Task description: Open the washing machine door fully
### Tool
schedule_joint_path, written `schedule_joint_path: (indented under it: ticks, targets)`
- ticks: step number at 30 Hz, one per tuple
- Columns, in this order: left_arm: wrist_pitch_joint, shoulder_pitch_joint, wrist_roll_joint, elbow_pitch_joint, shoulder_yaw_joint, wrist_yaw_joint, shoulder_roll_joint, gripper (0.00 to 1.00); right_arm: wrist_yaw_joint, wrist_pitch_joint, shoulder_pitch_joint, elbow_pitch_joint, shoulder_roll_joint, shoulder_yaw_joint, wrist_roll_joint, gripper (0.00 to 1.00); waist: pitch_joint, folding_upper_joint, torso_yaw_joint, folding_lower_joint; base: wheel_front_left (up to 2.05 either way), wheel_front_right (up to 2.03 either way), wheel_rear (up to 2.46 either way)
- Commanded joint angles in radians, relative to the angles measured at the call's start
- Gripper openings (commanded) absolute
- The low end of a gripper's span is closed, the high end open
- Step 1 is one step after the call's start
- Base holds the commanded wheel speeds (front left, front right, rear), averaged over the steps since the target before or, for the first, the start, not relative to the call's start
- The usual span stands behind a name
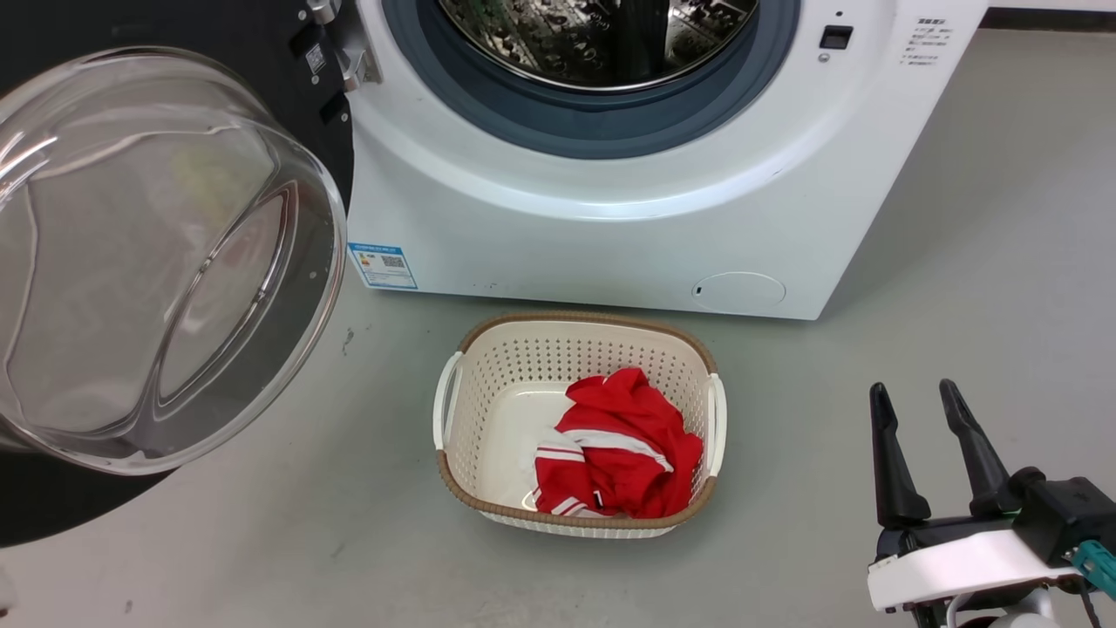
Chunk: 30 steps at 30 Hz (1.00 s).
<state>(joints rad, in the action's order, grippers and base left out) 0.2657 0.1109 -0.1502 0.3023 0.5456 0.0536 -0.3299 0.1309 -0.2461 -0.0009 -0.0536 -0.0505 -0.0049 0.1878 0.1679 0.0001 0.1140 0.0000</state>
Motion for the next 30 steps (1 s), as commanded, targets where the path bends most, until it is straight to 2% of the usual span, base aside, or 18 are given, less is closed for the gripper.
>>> schedule_joint_path:
  ticks: [1,8,14,15,16,17,22,30]
  targets:
    - [-0.003,-0.019,0.013,-0.008,0.014,0.000,0.007,0.00,0.000,-0.005,-0.013,-0.005,0.001,0.002,-0.001,1.00,-0.008,-0.0001,-0.006,0.0000,0.00,0.00,0.00]
    - [-0.003,-0.113,0.047,-0.097,0.026,0.002,0.090,0.00,0.000,-0.010,0.014,-0.022,0.001,0.000,0.011,1.00,-0.058,-0.0001,-0.016,0.0000,0.00,0.00,0.00]
    - [-0.003,-0.207,0.056,-0.204,-0.007,0.018,0.213,0.00,0.000,-0.013,0.027,-0.021,0.001,-0.010,0.007,1.00,-0.090,-0.0001,-0.017,0.0000,0.00,0.00,0.00]
    - [-0.003,-0.222,0.054,-0.214,-0.021,0.023,0.229,0.09,0.000,-0.014,0.030,-0.020,0.001,-0.011,0.004,1.00,-0.094,-0.0001,-0.017,0.0000,0.00,0.00,0.00]
    - [-0.003,-0.233,0.050,-0.225,-0.034,0.026,0.241,0.43,0.000,-0.014,0.033,-0.019,0.001,-0.011,0.002,1.00,-0.097,-0.0001,-0.017,0.0000,0.00,0.00,0.00]
    - [-0.003,-0.242,0.047,-0.234,-0.049,0.030,0.251,1.00,0.000,-0.014,0.035,-0.017,0.001,-0.011,-0.001,1.00,-0.099,-0.0001,-0.017,0.0000,0.00,0.00,0.00]
    - [-0.003,-0.265,0.035,-0.273,-0.148,0.042,0.275,1.00,0.000,-0.015,0.041,-0.010,0.001,-0.011,-0.011,1.00,-0.107,-0.0001,-0.017,0.0000,0.00,0.00,0.00]
    - [-0.003,-0.238,0.037,-0.318,-0.346,0.030,0.279,1.00,0.000,-0.010,0.030,0.016,0.001,-0.003,-0.030,1.00,-0.113,-0.0001,-0.050,0.0000,0.00,0.00,0.00]
